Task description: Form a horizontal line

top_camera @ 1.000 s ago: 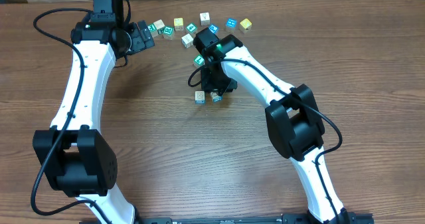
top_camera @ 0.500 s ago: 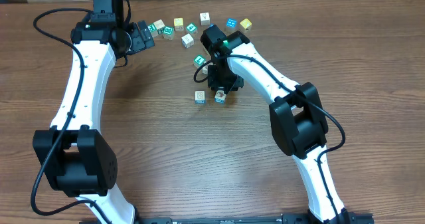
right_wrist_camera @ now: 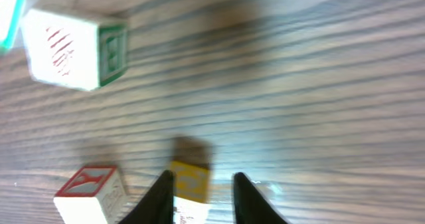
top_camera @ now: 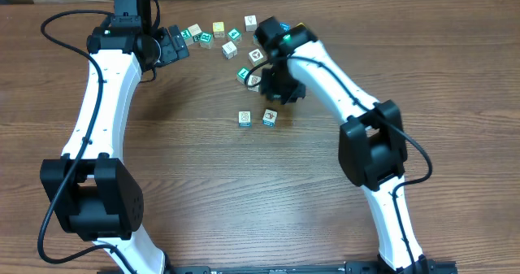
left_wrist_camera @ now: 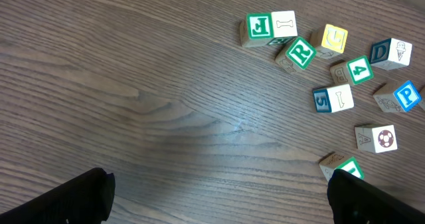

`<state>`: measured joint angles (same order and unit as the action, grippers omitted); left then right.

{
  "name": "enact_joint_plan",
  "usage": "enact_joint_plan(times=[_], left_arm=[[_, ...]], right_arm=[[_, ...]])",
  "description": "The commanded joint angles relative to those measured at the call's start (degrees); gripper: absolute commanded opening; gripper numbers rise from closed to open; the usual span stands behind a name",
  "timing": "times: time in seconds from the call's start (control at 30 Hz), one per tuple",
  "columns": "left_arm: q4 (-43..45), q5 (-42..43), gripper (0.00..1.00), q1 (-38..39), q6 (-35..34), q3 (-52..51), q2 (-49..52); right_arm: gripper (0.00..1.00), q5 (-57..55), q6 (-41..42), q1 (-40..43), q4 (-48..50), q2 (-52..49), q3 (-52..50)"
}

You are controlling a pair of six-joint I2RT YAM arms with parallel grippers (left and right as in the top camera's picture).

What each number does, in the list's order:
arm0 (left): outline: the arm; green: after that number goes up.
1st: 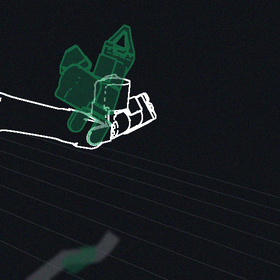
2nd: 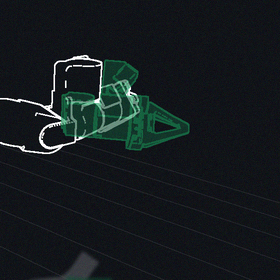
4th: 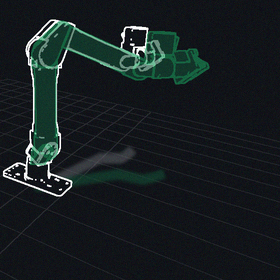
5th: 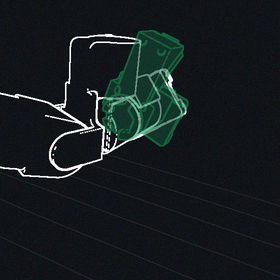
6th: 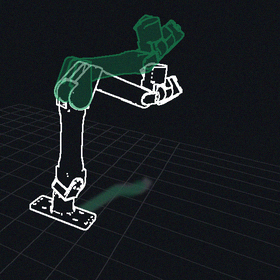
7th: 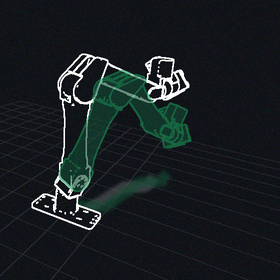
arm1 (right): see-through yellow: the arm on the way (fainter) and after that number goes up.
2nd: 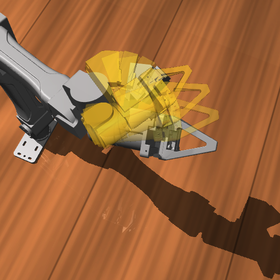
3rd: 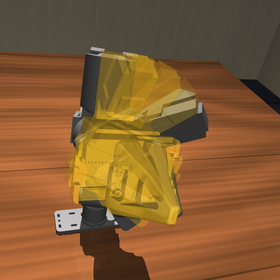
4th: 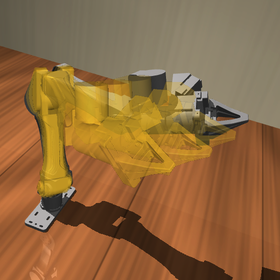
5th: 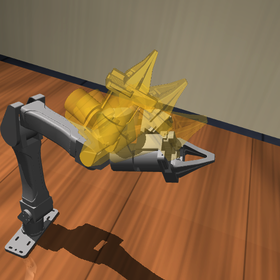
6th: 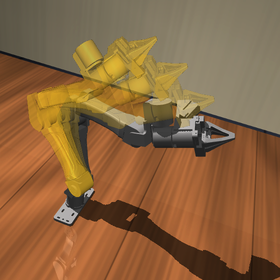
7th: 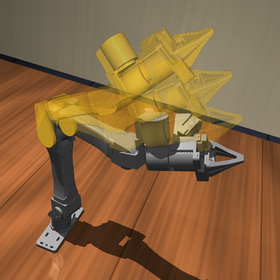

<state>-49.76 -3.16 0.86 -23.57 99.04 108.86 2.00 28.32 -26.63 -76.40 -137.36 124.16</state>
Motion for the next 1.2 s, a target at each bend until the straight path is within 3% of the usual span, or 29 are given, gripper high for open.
enact_joint_plan(times=[0.0, 0.2, 0.4, 1.17], left_arm=[[0.09, 0.2, 1.0, -0.09, 0.48, 0.46, -0.35], [0.09, 0.2, 1.0, -0.09, 0.46, 0.46, -0.35], [0.09, 0.2, 1.0, -0.09, 0.48, 0.46, -0.35], [0.09, 0.2, 1.0, -0.09, 0.48, 0.46, -0.35]], right_arm=[[0.07, 1.01, 2.1, 3.82, -2.45, 0.74, 1.14], [0.04, 4.28, 1.66, 6.62, -8.5, 0.74, -0.46], [0.04, 4.33, 1.7, 4.33, -9.57, 0.74, -2.93], [0.04, 5.22, 4.5, 0.11, 0.24, 0.74, -10.47]])
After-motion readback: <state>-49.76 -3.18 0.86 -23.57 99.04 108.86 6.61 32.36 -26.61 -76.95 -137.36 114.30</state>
